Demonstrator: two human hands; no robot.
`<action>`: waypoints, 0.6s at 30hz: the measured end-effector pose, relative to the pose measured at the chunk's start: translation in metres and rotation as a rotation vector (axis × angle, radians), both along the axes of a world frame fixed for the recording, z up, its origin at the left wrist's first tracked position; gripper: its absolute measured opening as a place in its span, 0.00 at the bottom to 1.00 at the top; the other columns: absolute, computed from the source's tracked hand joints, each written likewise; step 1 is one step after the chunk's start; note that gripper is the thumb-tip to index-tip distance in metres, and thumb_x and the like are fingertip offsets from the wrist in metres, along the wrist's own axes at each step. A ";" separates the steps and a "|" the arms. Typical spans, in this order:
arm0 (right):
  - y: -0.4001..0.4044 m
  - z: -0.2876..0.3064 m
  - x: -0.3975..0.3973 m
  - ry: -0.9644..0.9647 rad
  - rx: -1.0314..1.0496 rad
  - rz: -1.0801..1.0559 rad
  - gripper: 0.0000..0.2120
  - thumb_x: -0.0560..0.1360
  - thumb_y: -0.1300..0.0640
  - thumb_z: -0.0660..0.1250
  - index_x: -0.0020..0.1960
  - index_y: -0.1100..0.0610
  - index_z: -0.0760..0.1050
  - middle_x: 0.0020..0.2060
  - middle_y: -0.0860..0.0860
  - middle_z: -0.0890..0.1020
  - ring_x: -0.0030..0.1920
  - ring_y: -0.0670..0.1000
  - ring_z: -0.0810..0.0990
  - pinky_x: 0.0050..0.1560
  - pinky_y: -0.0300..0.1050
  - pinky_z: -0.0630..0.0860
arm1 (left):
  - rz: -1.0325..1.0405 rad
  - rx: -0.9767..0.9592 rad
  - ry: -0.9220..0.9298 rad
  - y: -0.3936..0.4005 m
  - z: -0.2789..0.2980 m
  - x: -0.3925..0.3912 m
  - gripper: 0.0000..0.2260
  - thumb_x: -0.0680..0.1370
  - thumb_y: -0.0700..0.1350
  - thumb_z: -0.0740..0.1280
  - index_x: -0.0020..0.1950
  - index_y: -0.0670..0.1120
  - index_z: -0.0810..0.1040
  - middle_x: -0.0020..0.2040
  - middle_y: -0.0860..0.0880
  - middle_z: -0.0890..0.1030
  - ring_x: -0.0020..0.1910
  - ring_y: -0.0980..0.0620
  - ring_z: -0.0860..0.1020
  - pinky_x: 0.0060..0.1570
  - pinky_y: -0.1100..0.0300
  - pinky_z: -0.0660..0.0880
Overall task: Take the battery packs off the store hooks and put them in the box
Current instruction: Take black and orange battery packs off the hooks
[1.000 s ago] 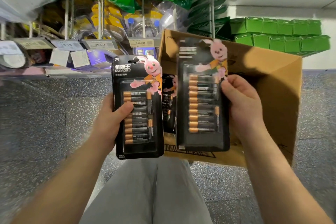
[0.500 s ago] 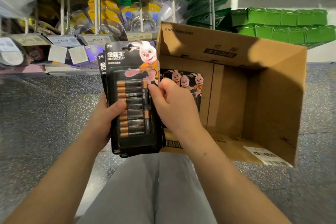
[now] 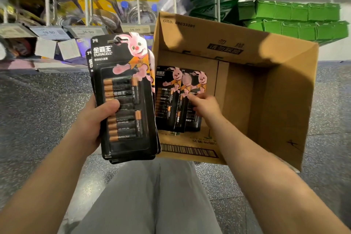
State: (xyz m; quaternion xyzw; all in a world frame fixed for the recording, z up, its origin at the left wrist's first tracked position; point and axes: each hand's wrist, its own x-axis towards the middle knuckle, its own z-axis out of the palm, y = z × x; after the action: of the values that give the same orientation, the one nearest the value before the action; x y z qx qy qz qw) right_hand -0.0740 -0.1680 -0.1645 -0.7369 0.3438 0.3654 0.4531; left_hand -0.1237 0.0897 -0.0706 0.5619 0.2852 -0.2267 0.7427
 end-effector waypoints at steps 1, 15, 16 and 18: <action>0.008 -0.004 -0.001 -0.016 -0.002 0.066 0.20 0.76 0.46 0.68 0.63 0.56 0.73 0.57 0.52 0.80 0.54 0.52 0.79 0.55 0.49 0.78 | -0.003 0.000 -0.003 -0.001 0.000 0.000 0.48 0.38 0.65 0.82 0.53 0.48 0.75 0.36 0.53 0.85 0.34 0.55 0.84 0.30 0.61 0.80; 0.061 -0.031 -0.009 -0.225 -0.250 0.037 0.20 0.74 0.53 0.72 0.63 0.58 0.73 0.58 0.54 0.77 0.58 0.54 0.78 0.55 0.46 0.76 | -0.018 0.020 -0.013 0.002 -0.001 -0.001 0.47 0.41 0.65 0.82 0.56 0.47 0.75 0.39 0.52 0.85 0.36 0.53 0.84 0.32 0.59 0.80; 0.061 -0.032 -0.008 -0.214 -0.232 0.042 0.20 0.74 0.53 0.72 0.63 0.58 0.73 0.58 0.54 0.78 0.58 0.53 0.78 0.54 0.44 0.75 | -0.016 0.019 -0.012 0.002 -0.002 -0.001 0.48 0.42 0.65 0.82 0.56 0.47 0.75 0.39 0.52 0.85 0.36 0.53 0.84 0.32 0.59 0.80; 0.063 -0.033 -0.005 -0.169 -0.163 0.026 0.21 0.74 0.54 0.72 0.64 0.58 0.72 0.59 0.53 0.78 0.59 0.53 0.77 0.53 0.43 0.74 | -0.015 0.013 -0.007 0.003 -0.002 0.000 0.49 0.42 0.65 0.82 0.58 0.46 0.74 0.39 0.52 0.85 0.36 0.53 0.84 0.31 0.59 0.80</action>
State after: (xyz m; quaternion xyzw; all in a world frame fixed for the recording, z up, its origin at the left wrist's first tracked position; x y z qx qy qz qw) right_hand -0.0789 -0.1050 -0.1971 -0.8038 0.3234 0.2787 0.4144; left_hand -0.1241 0.0922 -0.0728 0.5697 0.2798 -0.2286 0.7382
